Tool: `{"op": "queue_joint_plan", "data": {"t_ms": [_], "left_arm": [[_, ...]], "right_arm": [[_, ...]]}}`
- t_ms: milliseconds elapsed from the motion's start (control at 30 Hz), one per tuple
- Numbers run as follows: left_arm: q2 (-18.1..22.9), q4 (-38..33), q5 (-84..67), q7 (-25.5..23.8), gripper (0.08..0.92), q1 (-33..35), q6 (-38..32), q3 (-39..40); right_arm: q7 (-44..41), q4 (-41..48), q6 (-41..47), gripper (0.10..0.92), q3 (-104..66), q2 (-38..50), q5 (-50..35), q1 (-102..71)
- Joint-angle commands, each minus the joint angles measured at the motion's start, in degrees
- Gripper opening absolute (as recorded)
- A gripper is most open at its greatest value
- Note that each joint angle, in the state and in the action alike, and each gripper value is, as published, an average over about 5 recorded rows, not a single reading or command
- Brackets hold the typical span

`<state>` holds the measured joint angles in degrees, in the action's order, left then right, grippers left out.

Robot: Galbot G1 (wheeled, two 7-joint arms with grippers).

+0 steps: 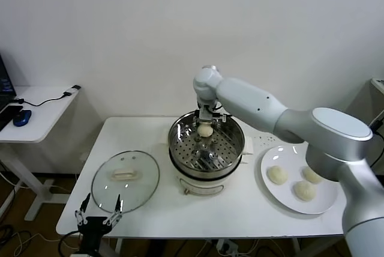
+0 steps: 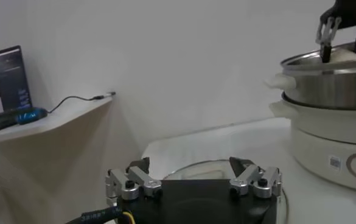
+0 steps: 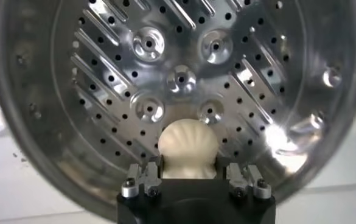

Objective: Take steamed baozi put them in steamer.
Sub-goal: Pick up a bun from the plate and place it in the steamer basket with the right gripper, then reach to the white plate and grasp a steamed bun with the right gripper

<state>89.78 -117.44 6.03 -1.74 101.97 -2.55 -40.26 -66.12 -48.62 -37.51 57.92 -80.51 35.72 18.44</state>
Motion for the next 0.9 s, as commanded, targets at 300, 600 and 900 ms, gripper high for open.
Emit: {"op": "queue_joint_plan", "data": {"t_ms": [300,600,900], "left_arm": [[0.2,0.0,0.4,-0.1,0.823,0.4,0.3,0.2],[0.0,-0.4,0.8,-0.3,0.823,1.2,0.4,0.4],[-0.1,-0.9,1.0,-0.3,0.823,1.6,0.3,0.9]], "right_arm": [[-1.6,-2.1,-0.9,0.815,-1.5,1.3,-3.2,1.5],[-3.0,-15.1,11.6,0.823,8.9,16.5,-27.0,15.1],[10.5,-22.0,41.7,0.823,29.8,33.0,-61.2,28.6]]}}
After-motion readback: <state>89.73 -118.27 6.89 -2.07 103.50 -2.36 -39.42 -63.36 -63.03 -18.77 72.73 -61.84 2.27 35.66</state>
